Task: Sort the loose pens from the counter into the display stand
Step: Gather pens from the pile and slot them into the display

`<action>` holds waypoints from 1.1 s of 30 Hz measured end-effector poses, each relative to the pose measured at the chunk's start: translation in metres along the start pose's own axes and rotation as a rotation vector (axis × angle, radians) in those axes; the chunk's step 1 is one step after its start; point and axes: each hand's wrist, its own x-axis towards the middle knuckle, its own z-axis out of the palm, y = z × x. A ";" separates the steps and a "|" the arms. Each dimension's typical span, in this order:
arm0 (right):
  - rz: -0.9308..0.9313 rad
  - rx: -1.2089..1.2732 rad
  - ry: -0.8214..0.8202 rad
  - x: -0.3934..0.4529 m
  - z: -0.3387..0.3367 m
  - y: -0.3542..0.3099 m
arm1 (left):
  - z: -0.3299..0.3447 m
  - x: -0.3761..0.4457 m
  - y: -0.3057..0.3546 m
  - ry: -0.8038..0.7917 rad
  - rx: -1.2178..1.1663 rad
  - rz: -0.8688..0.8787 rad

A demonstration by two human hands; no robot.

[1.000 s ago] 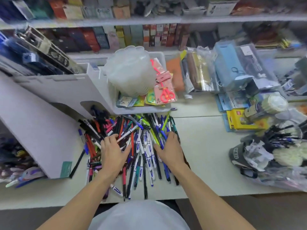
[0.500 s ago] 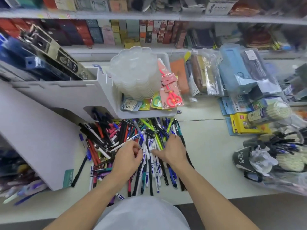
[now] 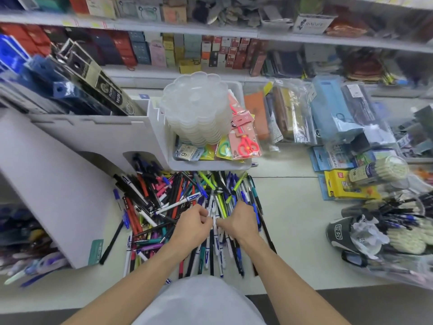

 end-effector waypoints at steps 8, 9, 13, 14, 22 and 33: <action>0.062 0.480 -0.240 -0.001 -0.025 0.027 | -0.004 -0.002 0.008 -0.141 -0.100 -0.056; 0.101 0.560 -0.299 -0.002 -0.027 0.030 | -0.003 -0.003 0.011 -0.186 -0.153 -0.078; 0.189 0.882 -0.532 -0.010 -0.029 0.030 | 0.006 -0.008 0.017 -0.336 -0.366 -0.197; 0.199 0.948 -0.571 -0.012 -0.027 0.029 | 0.008 -0.009 0.017 -0.368 -0.399 -0.217; 0.163 1.086 -0.724 -0.035 -0.002 0.018 | 0.017 -0.008 0.011 -0.368 -0.782 -0.322; 0.039 0.986 -0.799 -0.058 -0.001 0.015 | 0.016 -0.012 -0.001 -0.338 -0.740 -0.292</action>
